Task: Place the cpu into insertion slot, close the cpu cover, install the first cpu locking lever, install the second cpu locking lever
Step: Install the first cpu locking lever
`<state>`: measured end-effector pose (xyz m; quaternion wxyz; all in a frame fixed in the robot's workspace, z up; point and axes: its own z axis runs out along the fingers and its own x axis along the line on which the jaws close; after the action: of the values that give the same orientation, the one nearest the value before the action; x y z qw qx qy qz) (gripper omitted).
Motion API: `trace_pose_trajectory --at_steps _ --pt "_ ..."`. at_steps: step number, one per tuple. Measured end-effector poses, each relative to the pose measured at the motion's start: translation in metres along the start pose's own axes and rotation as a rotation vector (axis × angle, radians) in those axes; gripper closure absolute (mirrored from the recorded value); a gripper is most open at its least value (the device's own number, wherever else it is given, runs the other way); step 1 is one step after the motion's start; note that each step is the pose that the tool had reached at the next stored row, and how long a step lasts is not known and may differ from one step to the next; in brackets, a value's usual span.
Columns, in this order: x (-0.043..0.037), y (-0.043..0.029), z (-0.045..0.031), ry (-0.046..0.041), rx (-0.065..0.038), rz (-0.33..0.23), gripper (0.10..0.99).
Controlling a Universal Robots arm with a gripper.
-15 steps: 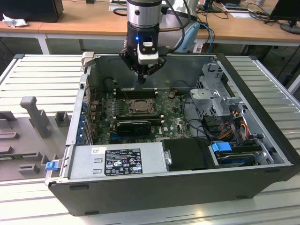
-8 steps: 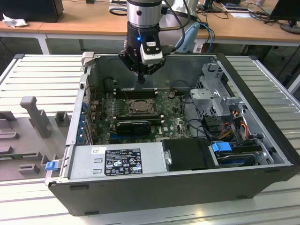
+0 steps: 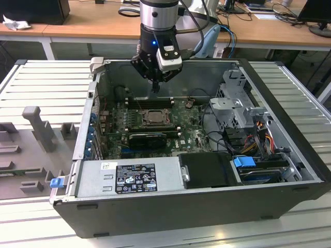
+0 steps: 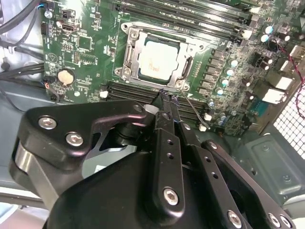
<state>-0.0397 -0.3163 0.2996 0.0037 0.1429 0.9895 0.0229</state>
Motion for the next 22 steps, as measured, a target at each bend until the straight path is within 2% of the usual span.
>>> trace_pose_trajectory --at_steps 22 --pt "0.0000 0.0000 0.0000 0.0077 0.000 -0.166 0.980"
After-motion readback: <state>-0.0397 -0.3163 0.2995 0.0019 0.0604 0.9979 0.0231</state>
